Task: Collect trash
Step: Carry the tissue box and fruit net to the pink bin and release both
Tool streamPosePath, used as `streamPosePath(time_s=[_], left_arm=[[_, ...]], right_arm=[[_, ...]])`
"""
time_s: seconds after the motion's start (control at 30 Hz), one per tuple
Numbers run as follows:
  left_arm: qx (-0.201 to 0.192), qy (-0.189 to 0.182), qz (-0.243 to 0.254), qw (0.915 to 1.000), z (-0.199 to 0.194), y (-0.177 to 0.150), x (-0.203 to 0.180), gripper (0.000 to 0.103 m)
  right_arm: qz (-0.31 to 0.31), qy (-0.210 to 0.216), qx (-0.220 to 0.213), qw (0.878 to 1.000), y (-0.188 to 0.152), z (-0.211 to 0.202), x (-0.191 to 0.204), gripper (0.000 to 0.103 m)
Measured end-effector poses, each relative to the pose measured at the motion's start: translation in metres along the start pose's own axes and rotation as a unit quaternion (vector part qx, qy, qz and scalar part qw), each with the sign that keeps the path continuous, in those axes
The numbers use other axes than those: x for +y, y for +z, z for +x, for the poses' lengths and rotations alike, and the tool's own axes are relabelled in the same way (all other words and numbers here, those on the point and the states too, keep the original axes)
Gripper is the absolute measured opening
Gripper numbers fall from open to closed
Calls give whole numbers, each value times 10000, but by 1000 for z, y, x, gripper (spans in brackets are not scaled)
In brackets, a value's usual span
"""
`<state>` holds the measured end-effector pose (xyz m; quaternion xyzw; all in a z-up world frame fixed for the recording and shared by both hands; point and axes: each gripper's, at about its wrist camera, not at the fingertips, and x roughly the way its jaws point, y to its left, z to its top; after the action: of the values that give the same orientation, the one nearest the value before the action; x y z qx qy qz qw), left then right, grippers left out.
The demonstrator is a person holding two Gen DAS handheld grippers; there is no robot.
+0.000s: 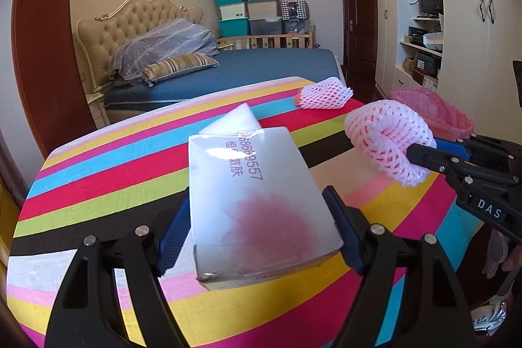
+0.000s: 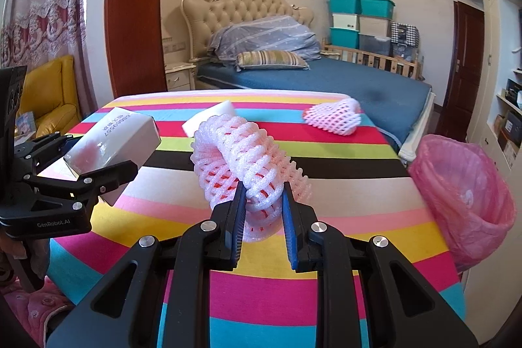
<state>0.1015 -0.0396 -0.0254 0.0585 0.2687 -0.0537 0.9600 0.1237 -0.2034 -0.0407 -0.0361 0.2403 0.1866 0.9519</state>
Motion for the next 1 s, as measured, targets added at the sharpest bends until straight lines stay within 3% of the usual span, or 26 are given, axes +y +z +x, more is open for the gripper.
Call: streamPosePath(time_s=[0.5,1.0], left_arm=[[-214,-649,551,9961,17,37,-71,75],[-19,-1649,853,9826,75,97,-169,75]], right_arm=[[534,-601,-297,9963,-1,-34,-72,22],[1038,-1387,-485,9837,-4,-58,-175,22]])
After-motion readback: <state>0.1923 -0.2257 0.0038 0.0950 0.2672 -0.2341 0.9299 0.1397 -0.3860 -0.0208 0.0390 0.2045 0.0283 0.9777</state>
